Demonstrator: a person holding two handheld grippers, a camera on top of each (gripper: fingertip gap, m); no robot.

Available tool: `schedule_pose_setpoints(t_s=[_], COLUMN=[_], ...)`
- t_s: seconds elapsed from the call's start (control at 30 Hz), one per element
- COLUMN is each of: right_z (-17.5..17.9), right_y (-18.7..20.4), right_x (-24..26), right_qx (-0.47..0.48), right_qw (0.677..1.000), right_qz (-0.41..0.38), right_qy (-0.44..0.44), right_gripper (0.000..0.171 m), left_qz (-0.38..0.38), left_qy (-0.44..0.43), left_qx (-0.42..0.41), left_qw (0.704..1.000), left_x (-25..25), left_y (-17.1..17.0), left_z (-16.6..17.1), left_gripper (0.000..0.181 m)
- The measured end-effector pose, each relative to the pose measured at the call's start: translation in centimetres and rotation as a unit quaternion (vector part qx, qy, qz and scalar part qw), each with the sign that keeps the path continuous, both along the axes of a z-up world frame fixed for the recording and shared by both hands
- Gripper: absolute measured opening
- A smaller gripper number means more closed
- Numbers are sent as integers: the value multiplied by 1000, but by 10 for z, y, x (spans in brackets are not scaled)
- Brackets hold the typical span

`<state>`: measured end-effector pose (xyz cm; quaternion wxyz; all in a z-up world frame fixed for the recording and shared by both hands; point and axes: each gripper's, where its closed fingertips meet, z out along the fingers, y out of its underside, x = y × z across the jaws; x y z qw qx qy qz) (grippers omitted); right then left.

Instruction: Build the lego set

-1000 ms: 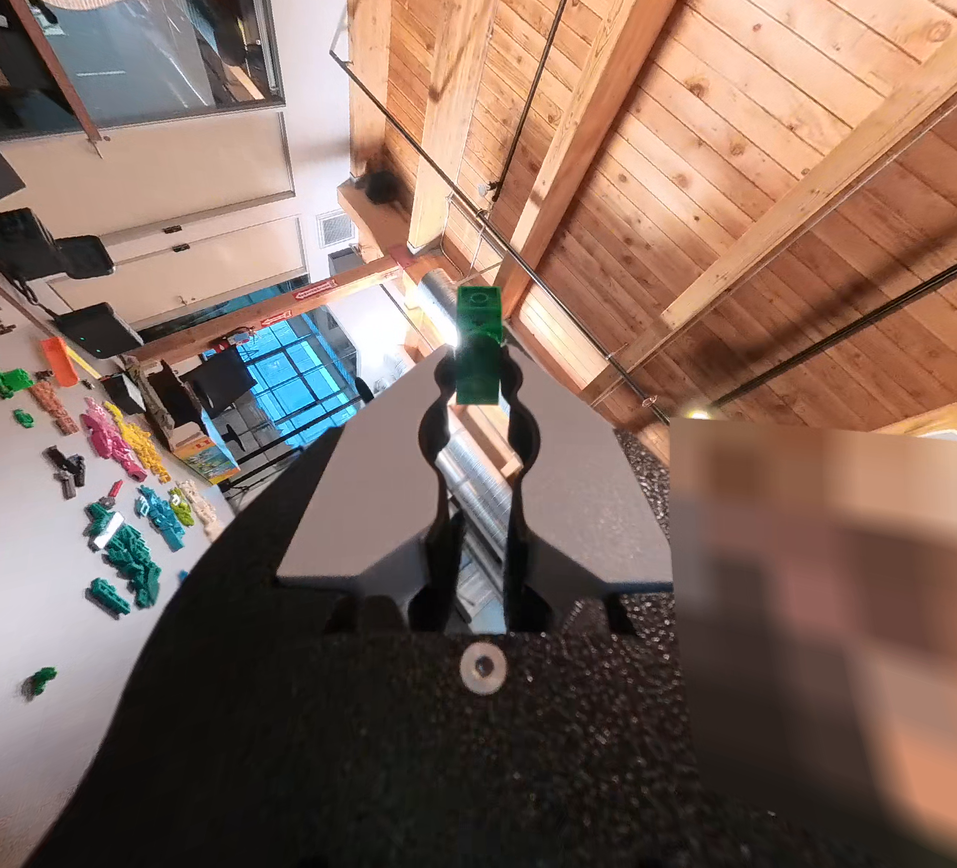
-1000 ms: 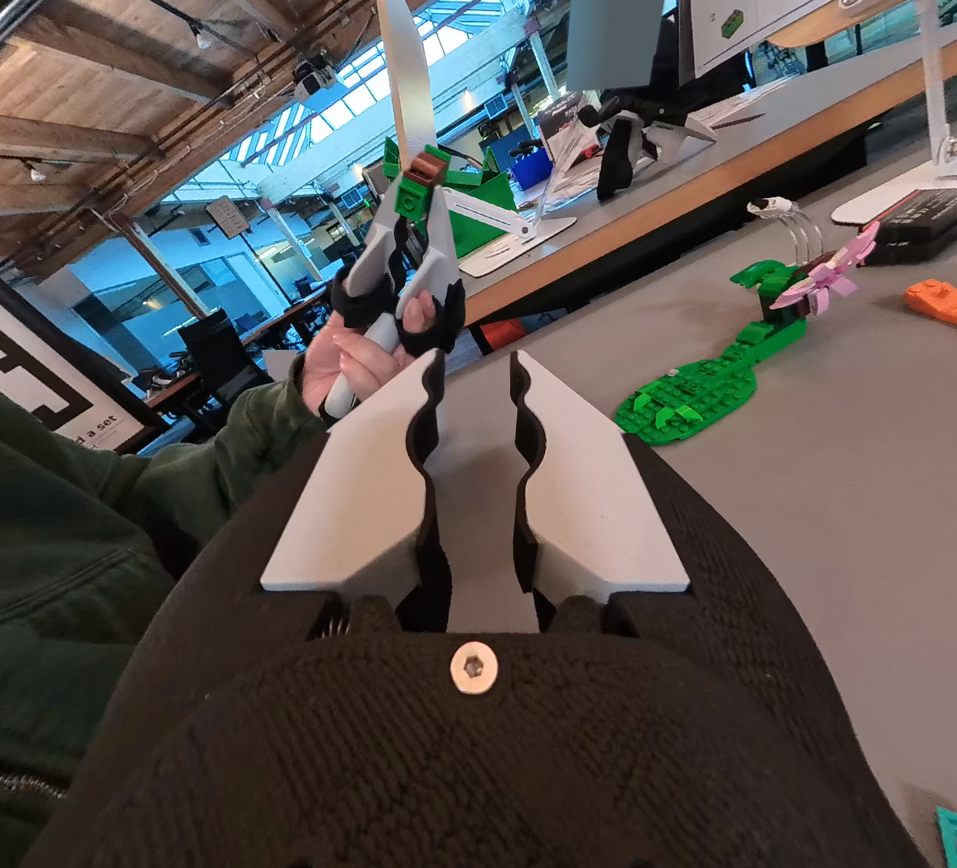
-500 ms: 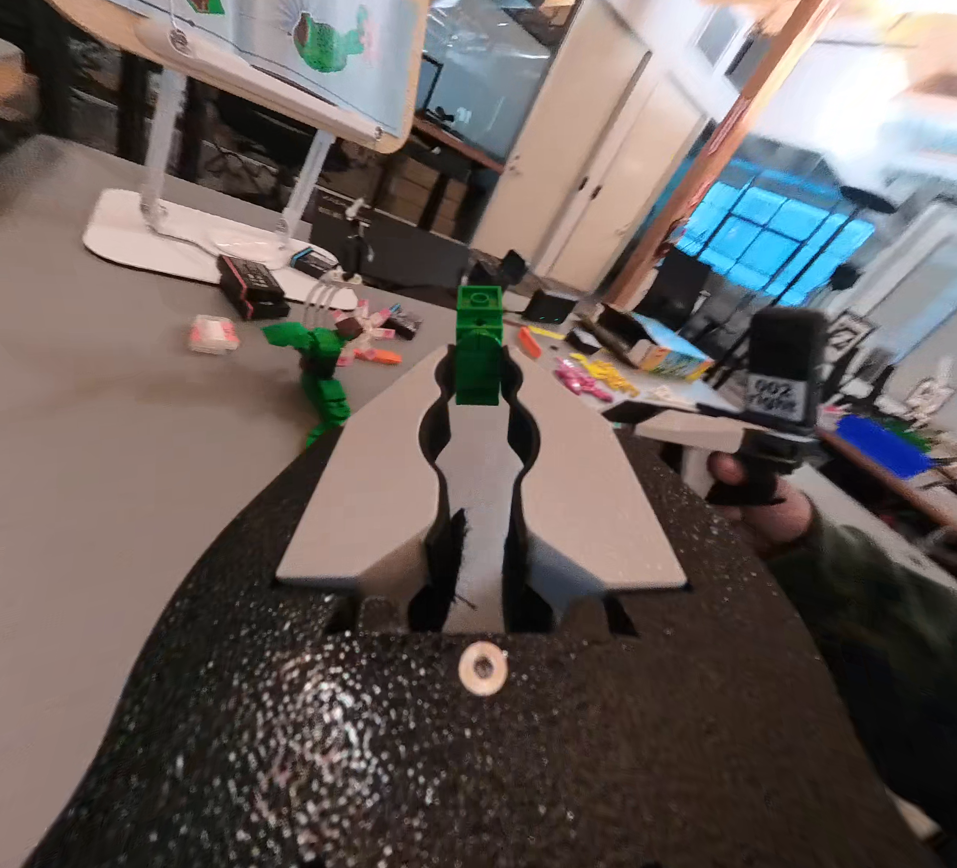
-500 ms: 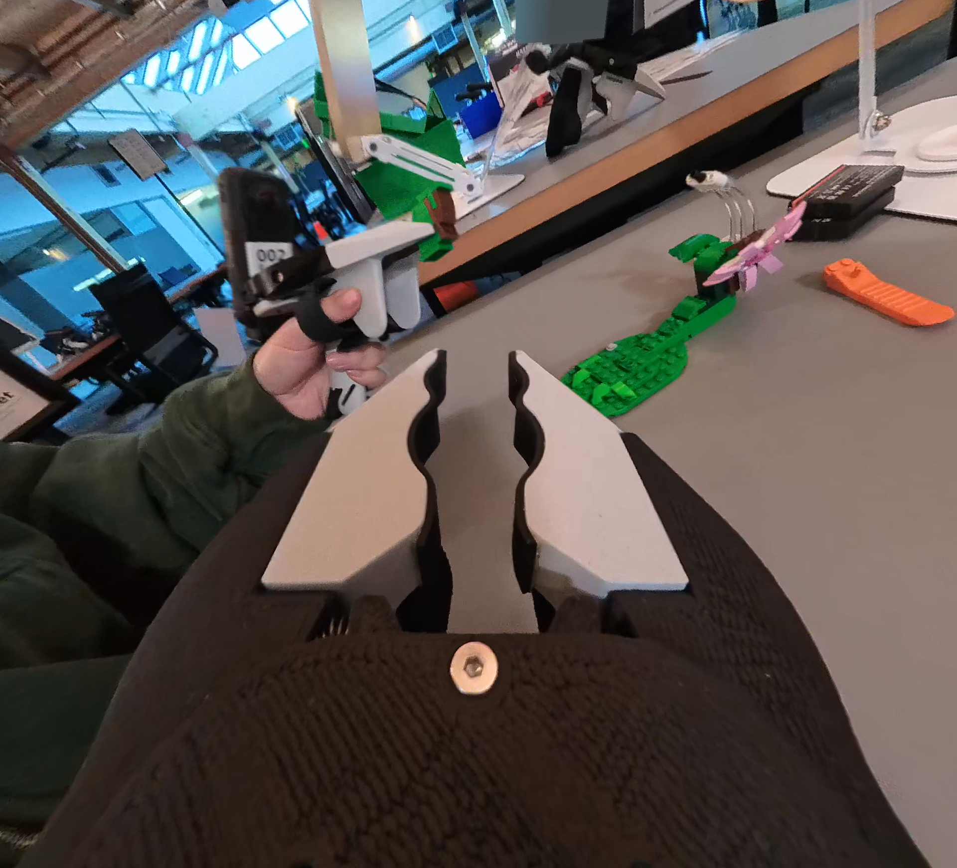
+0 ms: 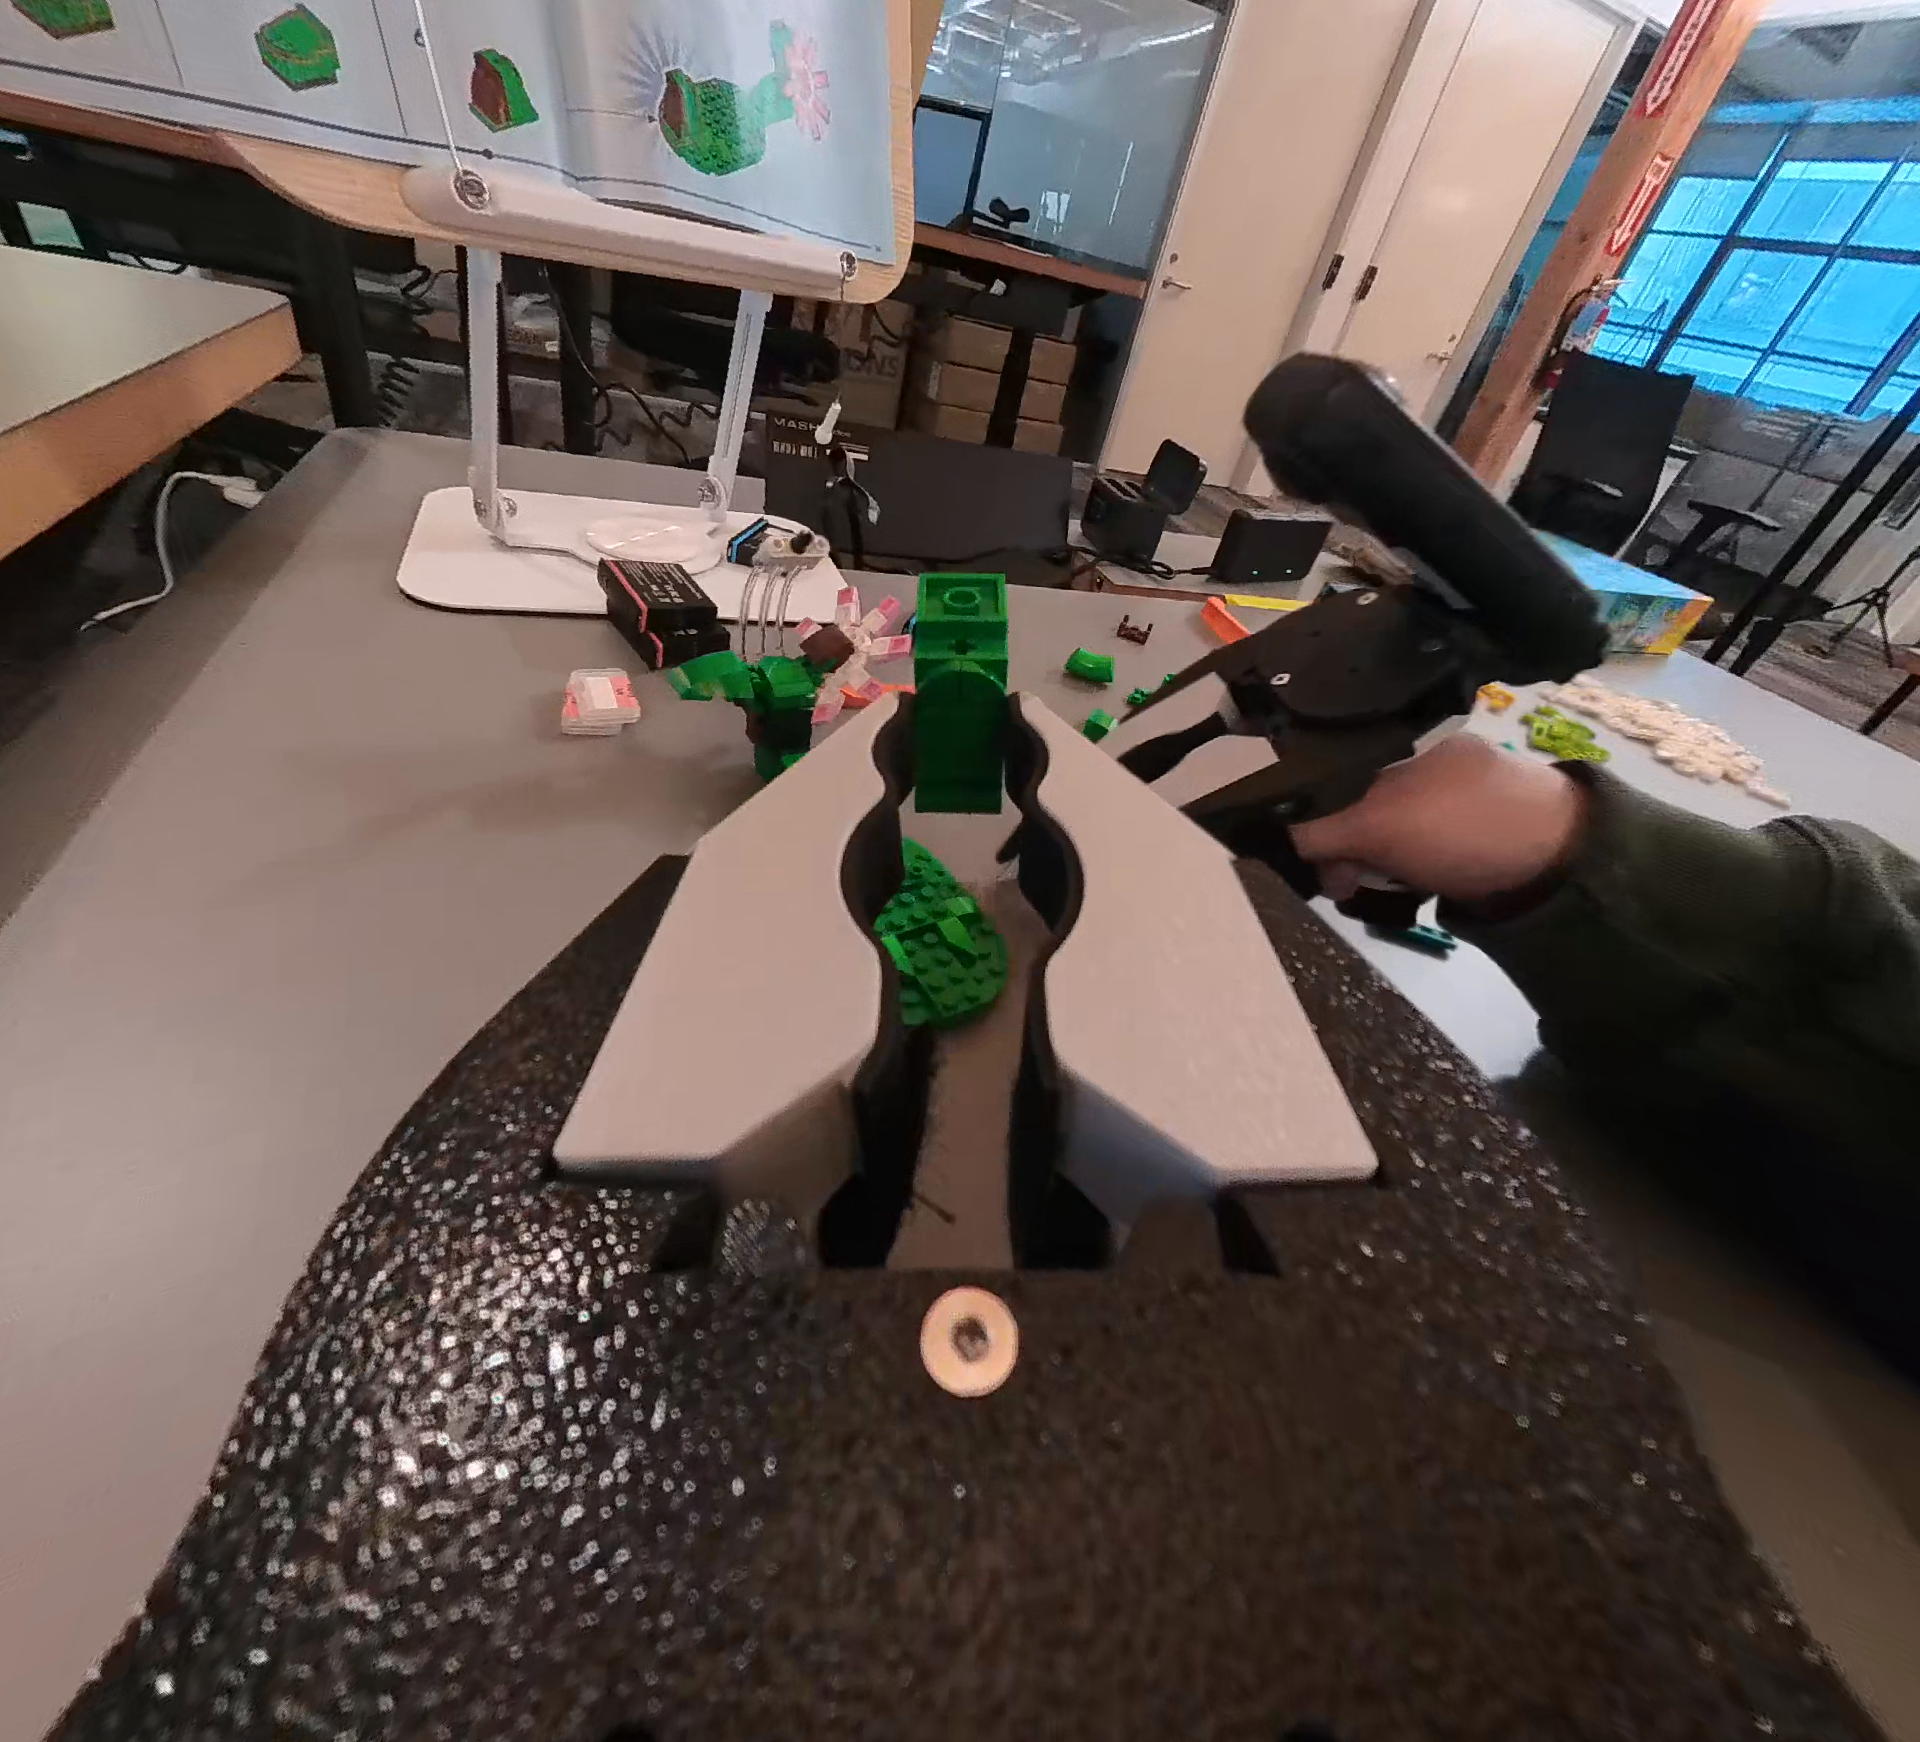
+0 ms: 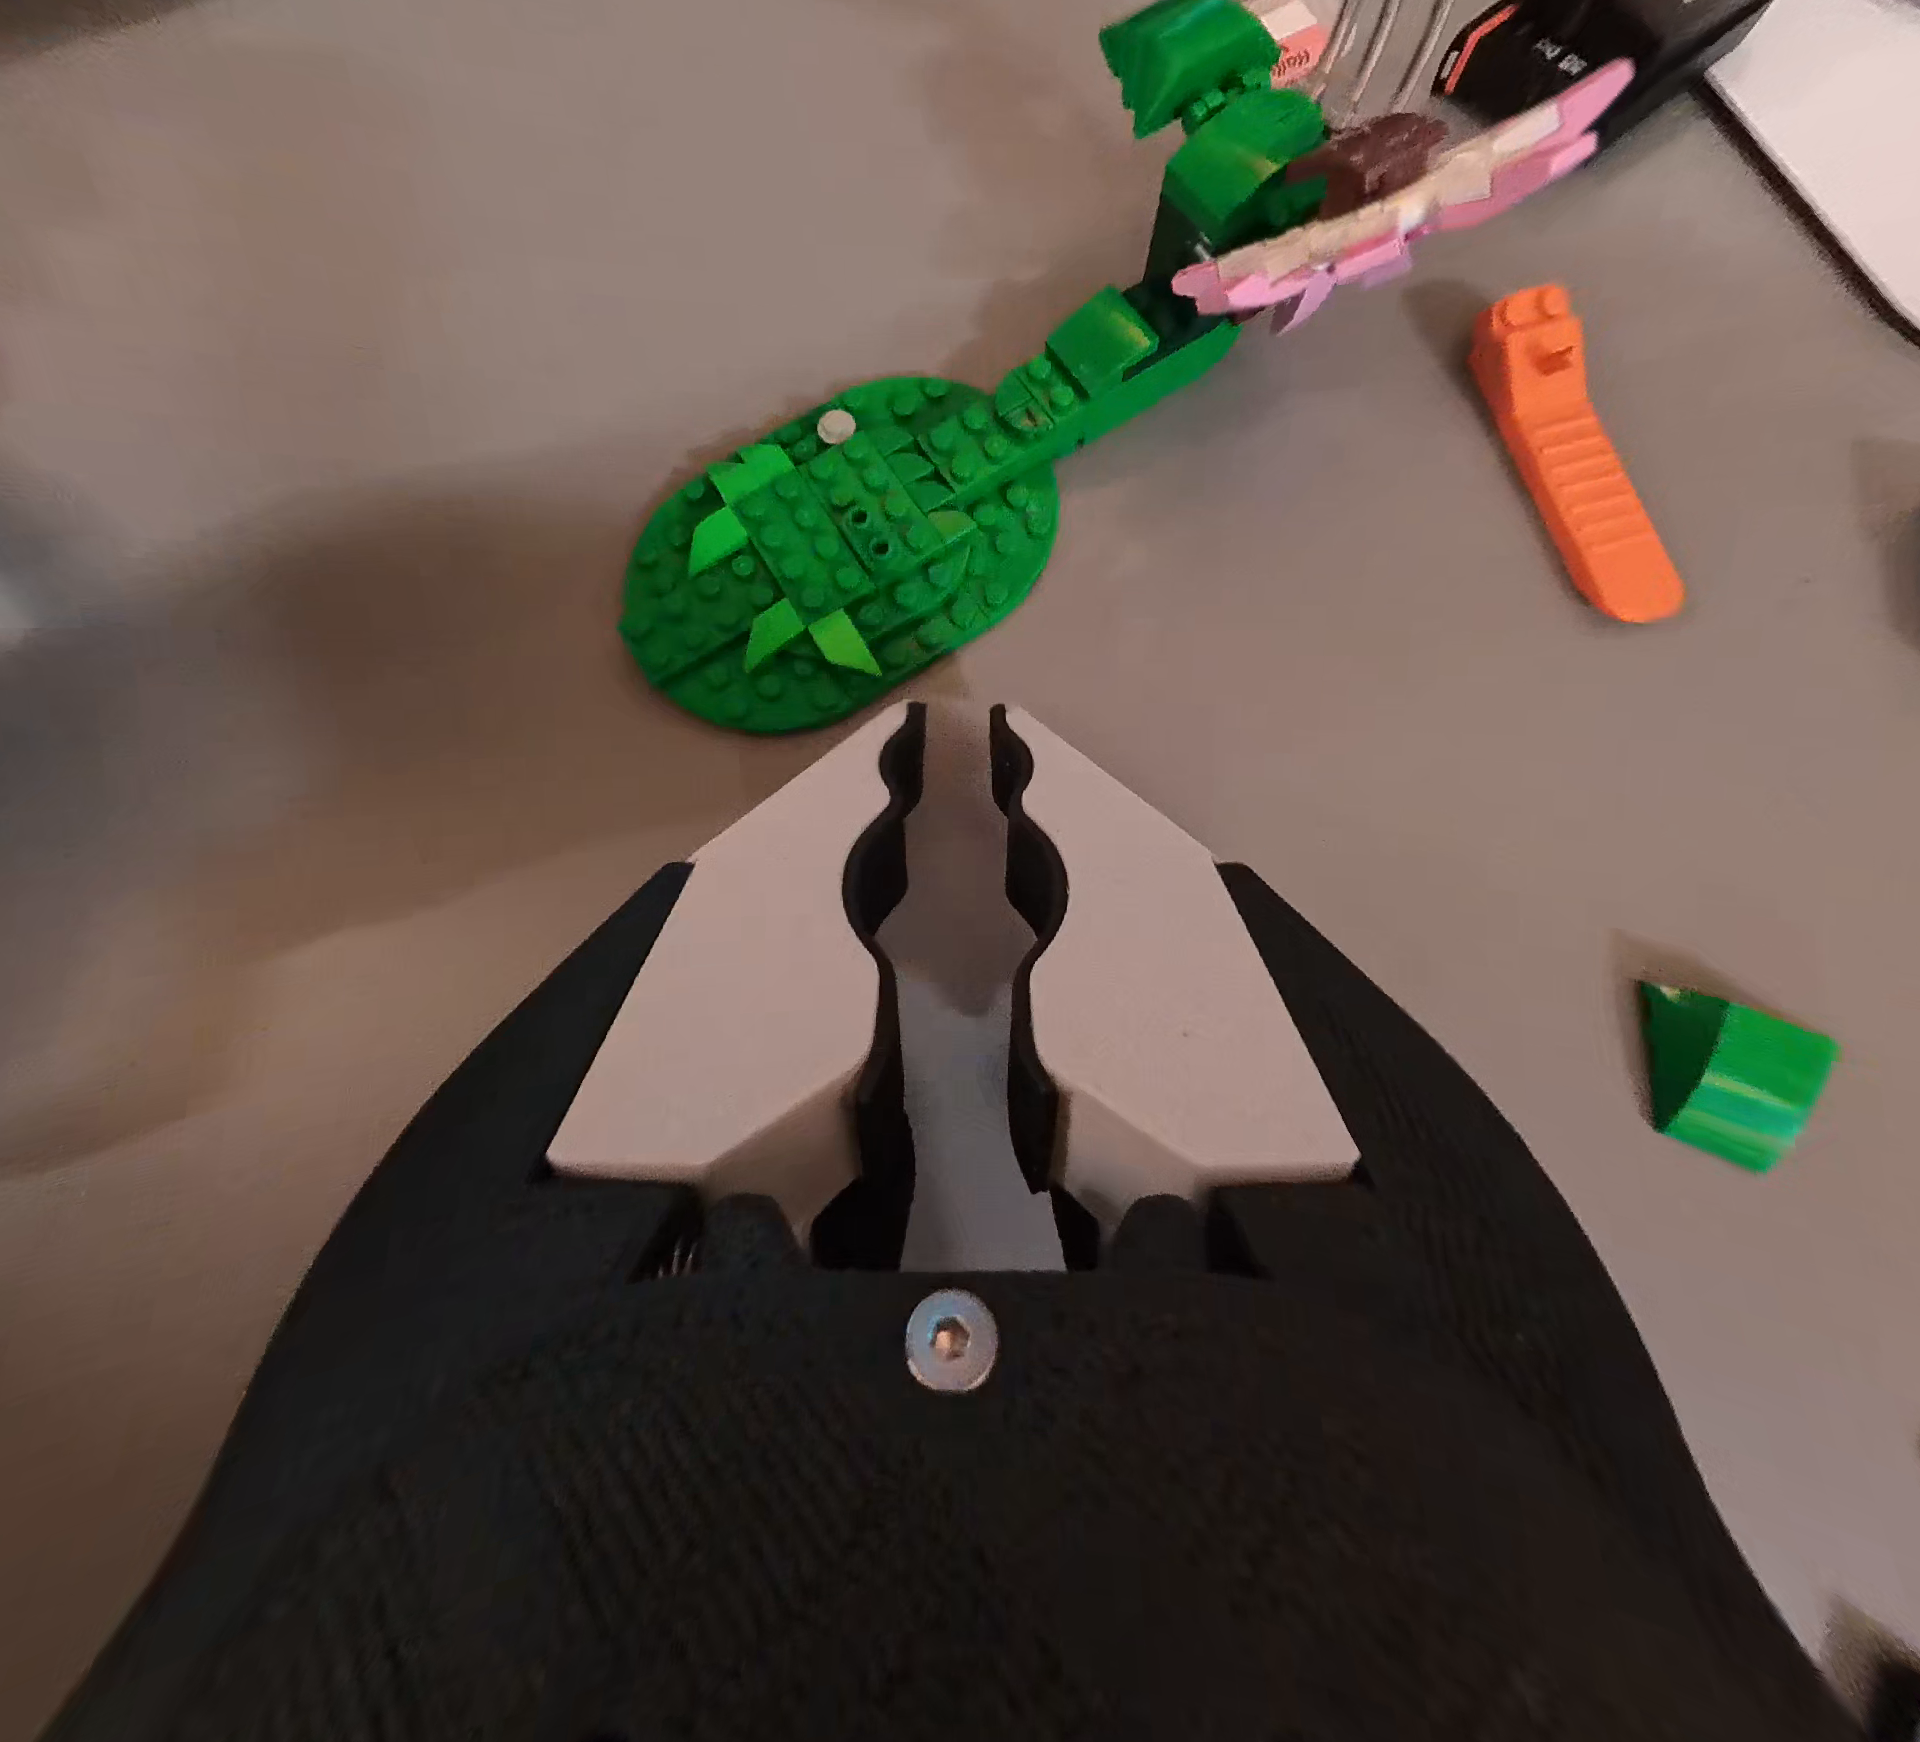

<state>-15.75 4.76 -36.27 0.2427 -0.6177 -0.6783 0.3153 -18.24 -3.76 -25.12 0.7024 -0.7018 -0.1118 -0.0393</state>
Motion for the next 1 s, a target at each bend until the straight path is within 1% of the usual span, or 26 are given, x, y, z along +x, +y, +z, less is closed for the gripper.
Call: schedule_pose_setpoints(t_s=[0.13,0.3,0.47,0.63,0.77,0.87,1.0], right_z=[-6,-6,-6,-6,2,7,2], right_y=[0,-9,-30,-51,-44,-24,-14], right_x=[-6,-9,-13,-15,-11,-14,-20], right_qx=[-2,-14,-26,-13,-17,-2,3], right_qw=[1000,1000,999,996,996,998,998], right_qz=[-4,9,42,88,91,57,29], right_qy=[-6,-1,3,4,15,39,50], right_gripper=[9,9,9,11,11,12,12], left_qz=[0,6,13,10,12,18,19], left_qy=[0,-2,16,50,52,52,50], left_qx=[1,4,-5,-22,-24,-24,-24], left_qw=[1000,1000,1000,998,998,998,998], left_x=[-6,-15,-20,-22,-27,-32,-34], left_y=[-3,-4,-6,-6,-9,-11,-12], left_z=[-2,-3,-4,-6,-7,-7,-6], left_gripper=[14,14,14,14,14,13,13])
